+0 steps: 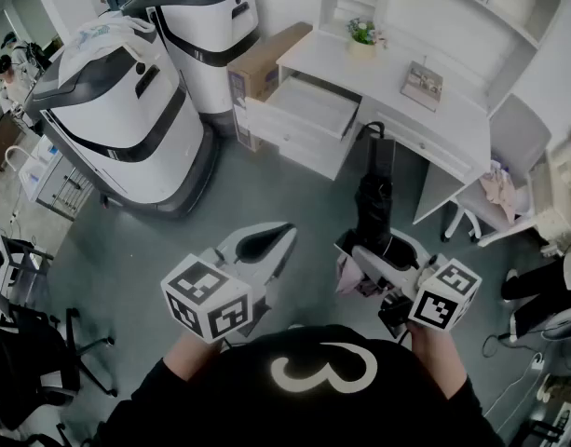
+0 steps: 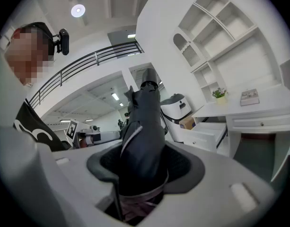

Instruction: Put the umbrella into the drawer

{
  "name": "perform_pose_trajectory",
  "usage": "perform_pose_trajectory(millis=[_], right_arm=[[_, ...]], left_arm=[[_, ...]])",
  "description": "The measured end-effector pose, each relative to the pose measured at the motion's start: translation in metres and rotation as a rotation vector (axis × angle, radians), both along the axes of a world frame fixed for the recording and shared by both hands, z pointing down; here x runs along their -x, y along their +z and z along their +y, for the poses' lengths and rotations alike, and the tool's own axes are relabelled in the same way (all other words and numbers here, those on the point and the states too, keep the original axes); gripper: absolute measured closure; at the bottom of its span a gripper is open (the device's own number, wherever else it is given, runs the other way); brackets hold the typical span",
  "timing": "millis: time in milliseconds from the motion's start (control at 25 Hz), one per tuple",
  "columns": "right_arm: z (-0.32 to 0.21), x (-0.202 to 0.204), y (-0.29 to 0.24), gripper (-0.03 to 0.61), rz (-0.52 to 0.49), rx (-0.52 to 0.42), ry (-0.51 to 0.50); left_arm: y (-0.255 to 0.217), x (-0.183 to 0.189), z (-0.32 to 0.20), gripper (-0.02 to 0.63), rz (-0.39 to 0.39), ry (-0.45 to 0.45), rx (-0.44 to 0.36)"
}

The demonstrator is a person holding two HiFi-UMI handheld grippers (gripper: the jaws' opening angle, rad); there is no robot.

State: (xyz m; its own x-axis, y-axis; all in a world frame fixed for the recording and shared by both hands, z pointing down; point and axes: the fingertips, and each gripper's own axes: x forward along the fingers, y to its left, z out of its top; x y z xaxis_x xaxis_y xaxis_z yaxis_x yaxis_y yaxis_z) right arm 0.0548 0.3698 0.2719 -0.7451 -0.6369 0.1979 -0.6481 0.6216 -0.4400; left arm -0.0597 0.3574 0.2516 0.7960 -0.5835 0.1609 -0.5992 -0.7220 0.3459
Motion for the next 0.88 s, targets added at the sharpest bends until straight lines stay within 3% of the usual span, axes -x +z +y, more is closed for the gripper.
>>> perform_pose_trajectory(millis=[520,880], right_arm=[[-0.005,0.007,-0.006,0.345,0.006,-0.044,-0.028],[-0.054,0.022,-0.001,0.345,-0.011,-0.050,-0.083]], left_arm=[[-0.001,0.007,0.001,0.606,-0.015,-0.029,-0.019],[0.001,0.021,-0.038,0.606,-0.019,-0.084,-0.046]])
